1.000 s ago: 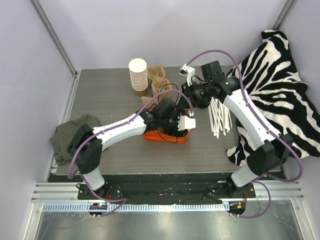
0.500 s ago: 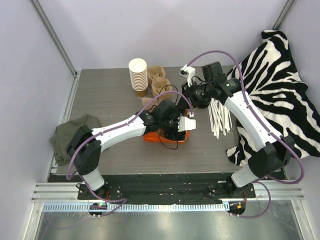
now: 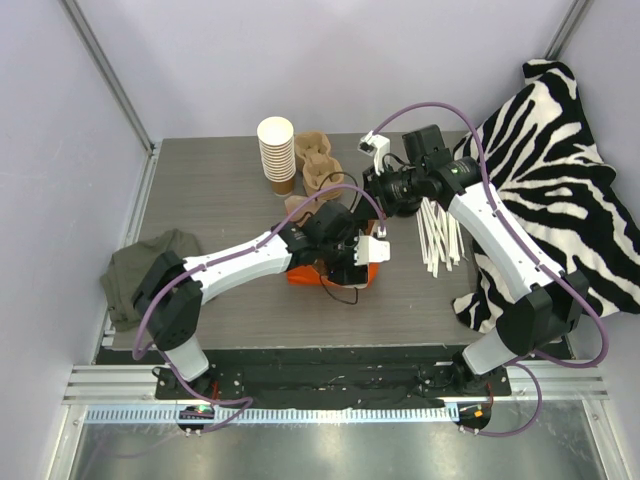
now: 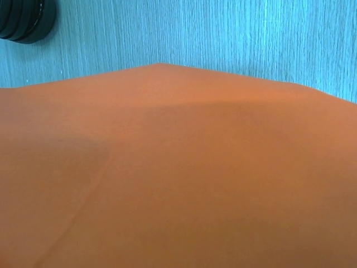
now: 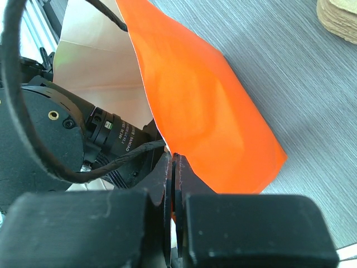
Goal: Pack the takeout coffee
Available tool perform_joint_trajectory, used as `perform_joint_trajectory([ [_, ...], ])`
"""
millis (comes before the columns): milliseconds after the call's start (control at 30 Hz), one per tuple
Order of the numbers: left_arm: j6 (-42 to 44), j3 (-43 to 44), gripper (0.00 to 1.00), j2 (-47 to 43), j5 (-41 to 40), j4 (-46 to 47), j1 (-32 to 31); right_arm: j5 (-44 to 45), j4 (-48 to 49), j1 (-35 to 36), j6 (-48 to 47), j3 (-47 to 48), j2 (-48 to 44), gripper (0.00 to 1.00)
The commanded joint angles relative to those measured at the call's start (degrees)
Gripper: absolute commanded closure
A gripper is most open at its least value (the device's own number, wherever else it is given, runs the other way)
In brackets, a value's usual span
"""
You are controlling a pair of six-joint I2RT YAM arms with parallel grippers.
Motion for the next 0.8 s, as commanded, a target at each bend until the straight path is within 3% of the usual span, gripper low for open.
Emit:
perform_joint_trajectory([
  [0, -1.8, 0.4, 0.02, -2.6, -4.8, -2.3, 1.5, 0.0, -6.0, 0.5, -0.3, -0.7, -2.1, 0.99],
  [767, -3.9, 5.6, 0.0, -3.7, -1.6, -5.2, 2.2, 1.0, -5.8, 0.5, -1.0, -0.1, -2.0, 0.99],
])
